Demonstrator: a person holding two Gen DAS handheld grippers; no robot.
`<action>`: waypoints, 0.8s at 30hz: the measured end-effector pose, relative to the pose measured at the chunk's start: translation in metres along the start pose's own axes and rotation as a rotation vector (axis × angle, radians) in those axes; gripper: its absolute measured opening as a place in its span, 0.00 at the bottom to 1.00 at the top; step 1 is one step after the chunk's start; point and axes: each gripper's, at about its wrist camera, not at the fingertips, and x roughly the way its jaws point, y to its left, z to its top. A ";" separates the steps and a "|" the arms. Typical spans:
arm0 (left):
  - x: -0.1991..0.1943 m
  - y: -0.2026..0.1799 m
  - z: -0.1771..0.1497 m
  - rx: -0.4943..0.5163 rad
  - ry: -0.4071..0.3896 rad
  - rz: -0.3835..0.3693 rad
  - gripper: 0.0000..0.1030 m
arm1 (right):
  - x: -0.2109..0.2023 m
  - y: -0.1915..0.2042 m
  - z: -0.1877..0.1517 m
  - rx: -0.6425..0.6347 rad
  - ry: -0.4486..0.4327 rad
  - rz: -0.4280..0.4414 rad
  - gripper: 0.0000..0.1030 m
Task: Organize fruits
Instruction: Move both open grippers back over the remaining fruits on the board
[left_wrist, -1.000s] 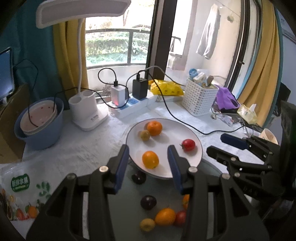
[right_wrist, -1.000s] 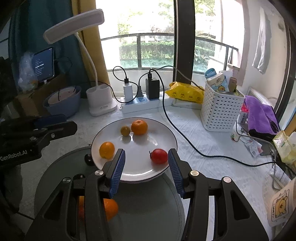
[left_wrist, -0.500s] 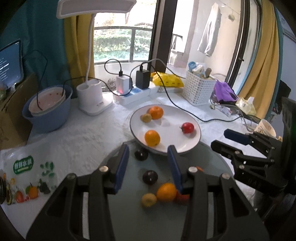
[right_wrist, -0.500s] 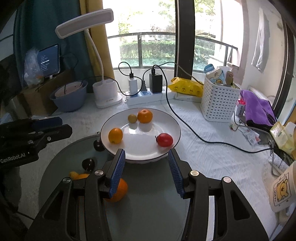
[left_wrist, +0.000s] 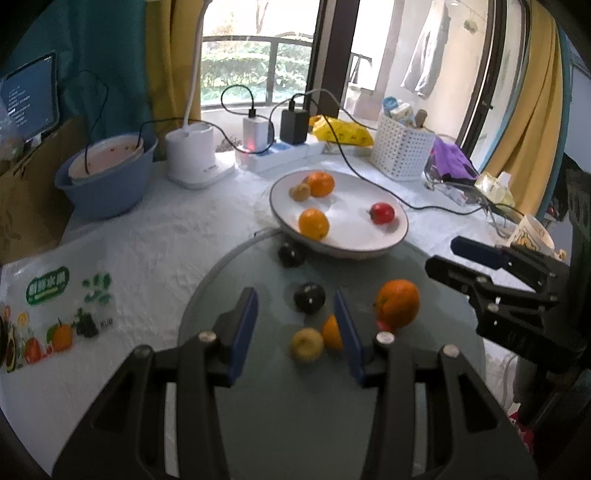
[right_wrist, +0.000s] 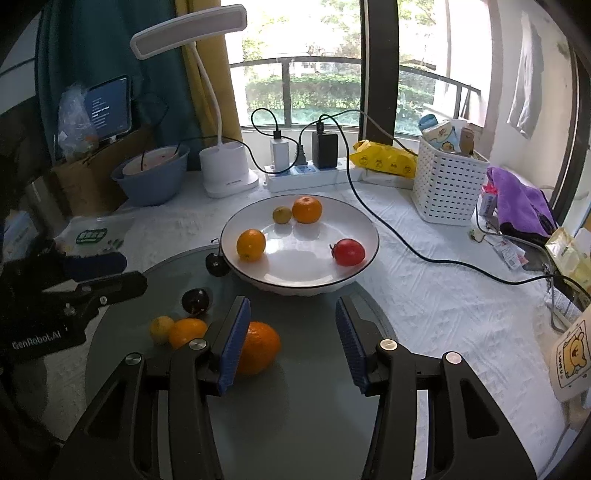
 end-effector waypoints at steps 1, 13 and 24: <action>0.001 0.000 -0.003 -0.001 0.006 0.001 0.43 | 0.000 0.001 -0.001 -0.001 0.002 0.002 0.49; 0.017 0.000 -0.027 0.001 0.077 -0.015 0.43 | 0.017 0.014 -0.012 -0.014 0.052 0.032 0.49; 0.032 -0.005 -0.028 0.052 0.090 -0.012 0.43 | 0.028 0.013 -0.018 -0.001 0.079 0.054 0.51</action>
